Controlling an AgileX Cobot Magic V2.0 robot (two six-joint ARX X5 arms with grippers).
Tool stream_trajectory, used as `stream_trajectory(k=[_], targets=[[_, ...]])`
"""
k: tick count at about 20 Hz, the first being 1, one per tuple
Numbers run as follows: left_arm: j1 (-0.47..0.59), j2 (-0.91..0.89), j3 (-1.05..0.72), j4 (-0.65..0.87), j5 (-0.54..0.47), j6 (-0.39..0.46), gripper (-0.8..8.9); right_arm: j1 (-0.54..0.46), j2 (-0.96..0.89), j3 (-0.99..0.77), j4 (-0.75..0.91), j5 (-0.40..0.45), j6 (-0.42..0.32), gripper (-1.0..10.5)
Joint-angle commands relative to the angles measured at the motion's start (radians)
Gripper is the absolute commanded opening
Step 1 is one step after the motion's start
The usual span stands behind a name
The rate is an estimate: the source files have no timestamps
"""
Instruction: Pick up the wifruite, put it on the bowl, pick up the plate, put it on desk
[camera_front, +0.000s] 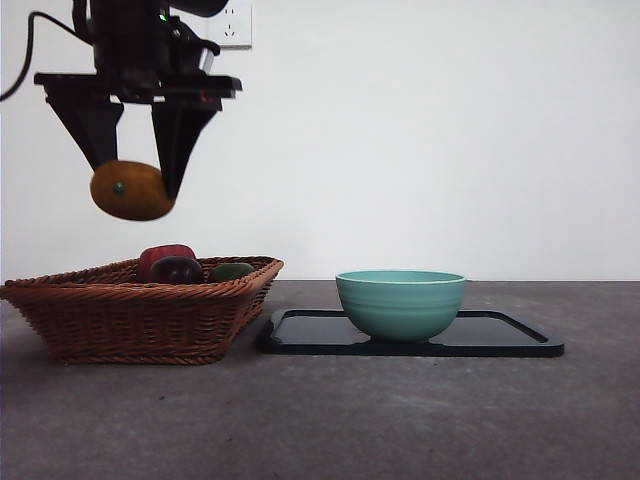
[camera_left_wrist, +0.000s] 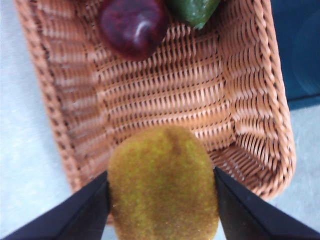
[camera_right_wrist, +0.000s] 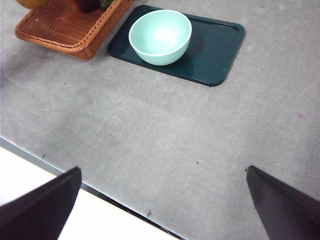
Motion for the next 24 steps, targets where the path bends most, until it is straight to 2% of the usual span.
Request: stream_trajectory(k=[1, 10, 16, 24], targets=[[-0.002, 0.011, -0.015, 0.048, -0.004, -0.037, 2.77, 0.006, 0.005, 0.009, -0.001, 0.004, 0.011, 5.6], [0.017, 0.026, -0.220, 0.293, -0.003, -0.073, 2.77, 0.006, 0.005, 0.009, 0.000, 0.004, 0.011, 5.6], [0.017, 0.111, -0.221, 0.319, 0.043, -0.073, 2.77, 0.006, 0.005, 0.009, 0.000, 0.004, 0.012, 5.6], [0.017, 0.148, -0.220, 0.366, 0.047, -0.073, 2.81, 0.006, 0.005, 0.009, -0.002, 0.004, 0.013, 5.6]])
